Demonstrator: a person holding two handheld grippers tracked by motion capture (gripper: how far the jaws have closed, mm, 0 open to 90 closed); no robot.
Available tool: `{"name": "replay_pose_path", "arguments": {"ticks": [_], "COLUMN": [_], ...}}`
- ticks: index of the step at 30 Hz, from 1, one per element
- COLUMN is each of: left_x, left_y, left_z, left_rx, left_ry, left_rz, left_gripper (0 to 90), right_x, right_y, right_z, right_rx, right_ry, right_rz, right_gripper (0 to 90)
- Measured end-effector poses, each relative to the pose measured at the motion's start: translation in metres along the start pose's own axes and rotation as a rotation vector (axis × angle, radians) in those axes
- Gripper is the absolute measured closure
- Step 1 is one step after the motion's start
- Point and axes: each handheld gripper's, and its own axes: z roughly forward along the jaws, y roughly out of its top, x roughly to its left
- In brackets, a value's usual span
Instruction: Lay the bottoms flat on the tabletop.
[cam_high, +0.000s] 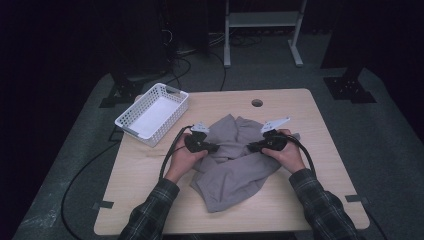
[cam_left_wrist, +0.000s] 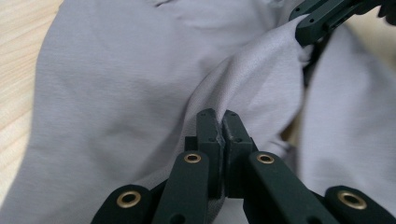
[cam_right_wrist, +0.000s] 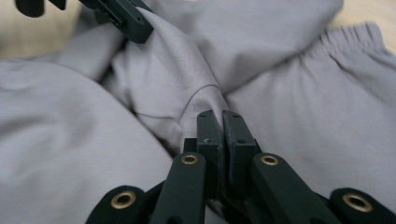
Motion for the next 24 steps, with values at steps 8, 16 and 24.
{"name": "replay_pose_path", "arguments": {"ticks": [8, 16, 24], "left_x": [-0.027, -0.051, -0.060], "left_y": [-0.016, -0.037, -0.040], "left_z": [-0.029, -0.039, -0.049], "left_rx": [-0.015, 0.023, 0.005], "left_ry": [-0.040, -0.067, -0.065], "left_rz": [0.008, 0.011, 0.025], "left_gripper": [87.8, 87.6, 65.2], "right_x": [0.035, 0.067, 0.079], "right_y": [-0.006, -0.025, -0.034], "right_z": [-0.019, -0.020, -0.026], "right_rx": [0.006, 0.069, 0.061], "right_ry": [0.059, 0.139, 0.180], "right_rz": [-0.071, -0.104, -0.110], "right_gripper": [85.6, 85.6, 72.6]}}
